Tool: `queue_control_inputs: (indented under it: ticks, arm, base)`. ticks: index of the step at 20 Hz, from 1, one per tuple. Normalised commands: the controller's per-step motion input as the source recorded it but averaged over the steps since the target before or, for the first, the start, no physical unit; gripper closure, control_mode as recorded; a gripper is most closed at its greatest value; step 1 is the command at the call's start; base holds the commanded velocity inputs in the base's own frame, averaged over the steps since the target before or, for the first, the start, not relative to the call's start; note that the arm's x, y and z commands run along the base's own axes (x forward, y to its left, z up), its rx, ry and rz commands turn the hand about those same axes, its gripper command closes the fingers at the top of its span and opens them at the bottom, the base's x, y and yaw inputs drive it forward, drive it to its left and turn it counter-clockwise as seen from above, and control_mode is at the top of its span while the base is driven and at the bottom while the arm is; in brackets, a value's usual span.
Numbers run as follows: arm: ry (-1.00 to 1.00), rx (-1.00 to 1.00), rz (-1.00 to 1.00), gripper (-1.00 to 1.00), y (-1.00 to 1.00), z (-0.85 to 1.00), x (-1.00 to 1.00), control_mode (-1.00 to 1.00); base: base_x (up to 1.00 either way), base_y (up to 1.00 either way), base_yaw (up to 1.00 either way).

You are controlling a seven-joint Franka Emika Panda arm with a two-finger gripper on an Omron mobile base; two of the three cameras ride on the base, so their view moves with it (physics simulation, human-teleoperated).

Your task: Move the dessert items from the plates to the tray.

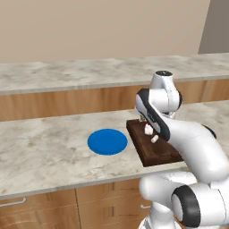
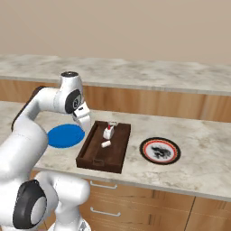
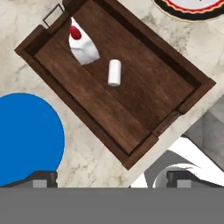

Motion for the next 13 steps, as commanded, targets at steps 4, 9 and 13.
queue_control_inputs:
  ticks: [4, 9, 13]
  arm:
    - [-0.21, -0.17, 0.0, -1.0, 0.89, 0.13, -0.45, -1.0]
    - [-0.13, -0.16, 0.0, -1.0, 0.91, 0.01, -0.29, -1.0]
    - [-0.1, -0.15, 0.0, -1.0, 0.89, 0.0, -0.22, -1.0]
  base:
    - [0.0, 0.0, 0.0]
    - [0.0, 0.0, 0.0]
    - [0.0, 0.0, 0.0]
